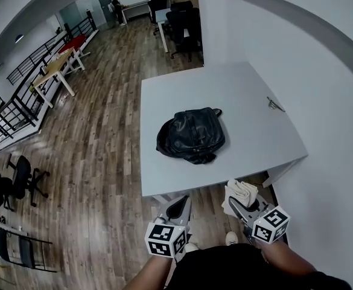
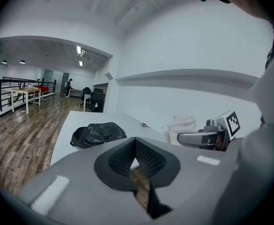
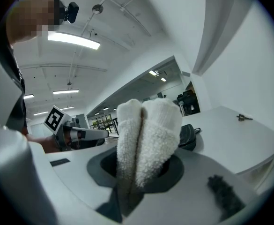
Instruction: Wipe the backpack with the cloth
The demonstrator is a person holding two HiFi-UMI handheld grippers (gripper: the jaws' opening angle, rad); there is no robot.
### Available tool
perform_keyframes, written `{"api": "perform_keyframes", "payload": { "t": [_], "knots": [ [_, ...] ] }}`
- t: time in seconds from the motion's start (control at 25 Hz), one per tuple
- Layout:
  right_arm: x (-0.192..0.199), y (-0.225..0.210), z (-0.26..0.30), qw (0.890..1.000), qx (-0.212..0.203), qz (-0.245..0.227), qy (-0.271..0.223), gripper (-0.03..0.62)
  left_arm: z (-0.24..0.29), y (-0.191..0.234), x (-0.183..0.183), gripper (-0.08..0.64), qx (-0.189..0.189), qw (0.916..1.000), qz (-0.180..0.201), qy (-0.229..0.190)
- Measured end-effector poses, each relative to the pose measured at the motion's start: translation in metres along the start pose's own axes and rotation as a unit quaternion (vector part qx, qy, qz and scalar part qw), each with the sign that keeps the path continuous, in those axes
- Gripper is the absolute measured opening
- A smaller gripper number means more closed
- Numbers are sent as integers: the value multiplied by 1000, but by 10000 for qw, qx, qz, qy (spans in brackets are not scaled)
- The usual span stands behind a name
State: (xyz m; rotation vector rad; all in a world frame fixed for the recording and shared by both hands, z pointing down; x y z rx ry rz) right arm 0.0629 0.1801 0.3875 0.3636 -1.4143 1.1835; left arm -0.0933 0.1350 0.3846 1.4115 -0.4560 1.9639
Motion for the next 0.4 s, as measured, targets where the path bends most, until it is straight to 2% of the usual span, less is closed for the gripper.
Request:
{"api": "perform_keyframes", "payload": {
  "t": [0.4],
  "knots": [
    [-7, 10, -7, 9997, 106, -117, -167, 84, -2, -11, -9, 8, 132, 9996, 257, -60]
  ]
}}
Point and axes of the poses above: the fingertips, and each gripper's own axes: z forward along the fingers, y to its left, x out of its underside, the point moved 2 cm from there along -z, backward along the fingers, and after that the axes turned 8 degrees about z, right-handed, at the moved point
